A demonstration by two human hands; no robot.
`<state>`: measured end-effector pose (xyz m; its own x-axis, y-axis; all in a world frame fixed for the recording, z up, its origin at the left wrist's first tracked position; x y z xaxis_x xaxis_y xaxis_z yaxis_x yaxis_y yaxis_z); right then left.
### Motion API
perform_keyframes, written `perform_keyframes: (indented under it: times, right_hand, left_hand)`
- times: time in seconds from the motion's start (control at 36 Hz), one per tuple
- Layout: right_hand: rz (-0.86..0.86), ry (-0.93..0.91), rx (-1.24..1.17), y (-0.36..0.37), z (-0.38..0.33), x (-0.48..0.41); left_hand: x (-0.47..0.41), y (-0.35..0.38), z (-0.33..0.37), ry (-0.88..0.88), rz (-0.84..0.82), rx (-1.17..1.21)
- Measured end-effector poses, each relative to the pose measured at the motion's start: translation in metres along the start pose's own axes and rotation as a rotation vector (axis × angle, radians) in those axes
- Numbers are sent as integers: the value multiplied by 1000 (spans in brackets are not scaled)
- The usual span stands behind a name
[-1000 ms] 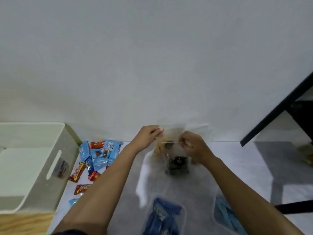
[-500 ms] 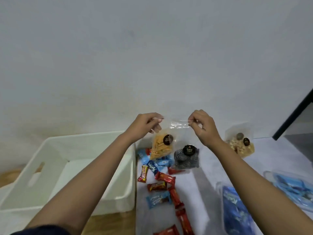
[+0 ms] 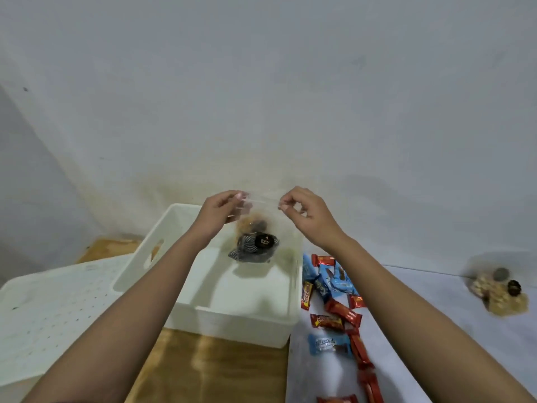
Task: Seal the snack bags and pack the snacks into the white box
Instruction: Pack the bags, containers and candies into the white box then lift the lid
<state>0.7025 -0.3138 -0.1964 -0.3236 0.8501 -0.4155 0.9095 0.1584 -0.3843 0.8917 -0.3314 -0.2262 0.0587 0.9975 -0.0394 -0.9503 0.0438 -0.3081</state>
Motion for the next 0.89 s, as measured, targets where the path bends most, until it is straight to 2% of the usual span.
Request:
perform_keyframes:
  times: [0.11,0.22,0.33,0.39,0.53,0.61,0.75,0.89]
  right_hand:
    - [-118,180,94,22,53,6]
    - [-185,294,223,35,98,16]
    - [-269,355,337,47,123,20]
    - [-243,347,362,48,127,15]
    - [-145,296,463,41,132,3]
    - [-154,273,528,41,136,-1]
    - [-163,274,572,44,140,-7]
    - [-149,288,584,42,141,-10]
  left_hand:
    - [-8,5,-50,-96,-81,-1]
    - [-28,22,-88,-167,-230,-20]
    - [-45,49,-108,-181,-456,-76]
    - [-53,61,-111,-185,-522,-127]
    - [-77,69,-119,-196,-510,-128]
    - [-89,68,-124,-204,-506,-110]
    - [-106,67,-125,-159,-428,-196]
    - [-113,64,-123,-129,-418,-277]
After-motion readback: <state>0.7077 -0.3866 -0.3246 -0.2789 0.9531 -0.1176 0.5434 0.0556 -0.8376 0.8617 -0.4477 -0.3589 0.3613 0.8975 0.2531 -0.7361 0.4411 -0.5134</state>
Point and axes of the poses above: each hand's wrist, its own x-axis away from the middle knuckle, its own y-axis out of the palm, z = x × y, the point moved 6 cm from there along -x, towards the middle knuckle, and after that the axes turned 11 degrees about -x, right-handed, at the moved point
